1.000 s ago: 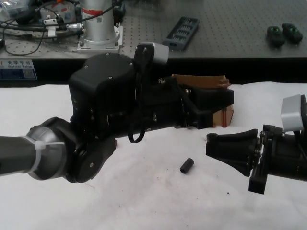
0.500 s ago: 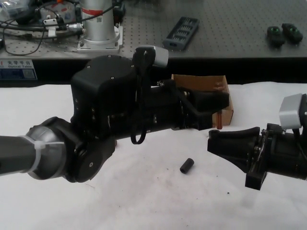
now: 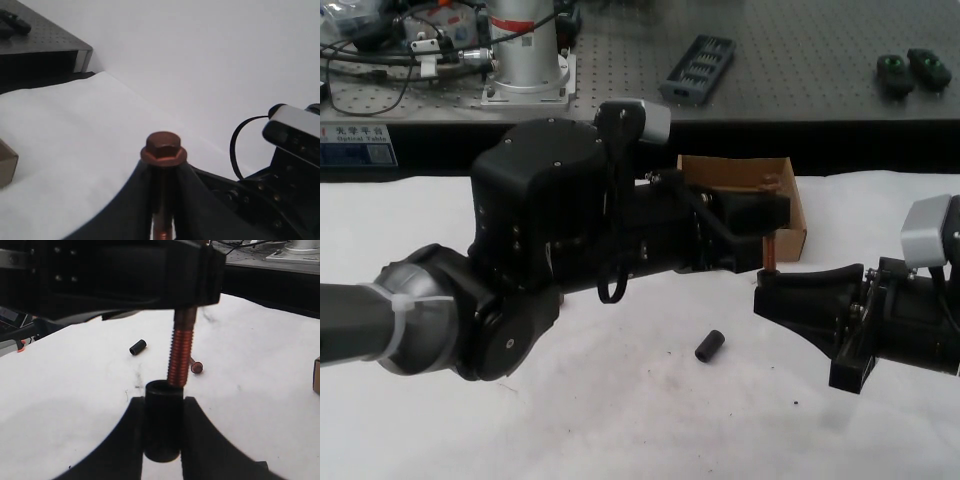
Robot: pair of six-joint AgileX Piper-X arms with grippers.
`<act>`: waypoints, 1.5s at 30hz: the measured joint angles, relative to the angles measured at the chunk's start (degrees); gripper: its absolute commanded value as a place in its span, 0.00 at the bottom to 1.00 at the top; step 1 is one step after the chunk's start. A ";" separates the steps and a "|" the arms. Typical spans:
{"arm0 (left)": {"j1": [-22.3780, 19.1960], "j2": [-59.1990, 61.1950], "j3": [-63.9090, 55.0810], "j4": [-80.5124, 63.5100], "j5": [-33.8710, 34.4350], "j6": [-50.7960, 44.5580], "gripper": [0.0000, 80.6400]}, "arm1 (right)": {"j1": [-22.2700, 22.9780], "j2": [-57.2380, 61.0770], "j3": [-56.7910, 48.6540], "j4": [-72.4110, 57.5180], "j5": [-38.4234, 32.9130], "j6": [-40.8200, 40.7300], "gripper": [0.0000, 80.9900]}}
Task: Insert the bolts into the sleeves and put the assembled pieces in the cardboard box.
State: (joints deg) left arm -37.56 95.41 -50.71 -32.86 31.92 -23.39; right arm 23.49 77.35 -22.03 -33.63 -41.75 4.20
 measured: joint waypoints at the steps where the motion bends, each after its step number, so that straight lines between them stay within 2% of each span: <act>1: 0.00 0.00 0.00 0.16 0.04 0.13 0.01 | 0.00 0.00 0.00 0.00 0.12 0.00 0.07; 21: 0.51 0.00 0.00 0.93 4.54 -1.51 0.01 | 0.00 0.00 0.00 -0.42 -0.22 0.10 0.07; 28: 0.48 0.00 0.00 0.31 5.39 -2.79 0.01 | 0.00 0.00 0.30 -7.53 -0.11 7.14 0.07; 37: 0.65 0.00 -0.14 -0.69 6.97 -3.62 0.00 | 0.00 0.00 0.30 -7.64 -0.42 8.44 0.07; 40: 0.91 0.00 -0.14 -0.57 7.62 -3.62 0.09 | 0.00 0.00 0.30 -7.64 -0.64 8.62 0.07; 45: 0.89 0.00 -0.14 -0.43 9.98 -0.53 0.46 | 0.00 0.00 0.30 -7.86 -1.01 8.62 0.07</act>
State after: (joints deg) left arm -36.67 95.41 -50.84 -33.29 41.91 -23.92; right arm 23.49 77.35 -21.73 -41.49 -42.76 12.82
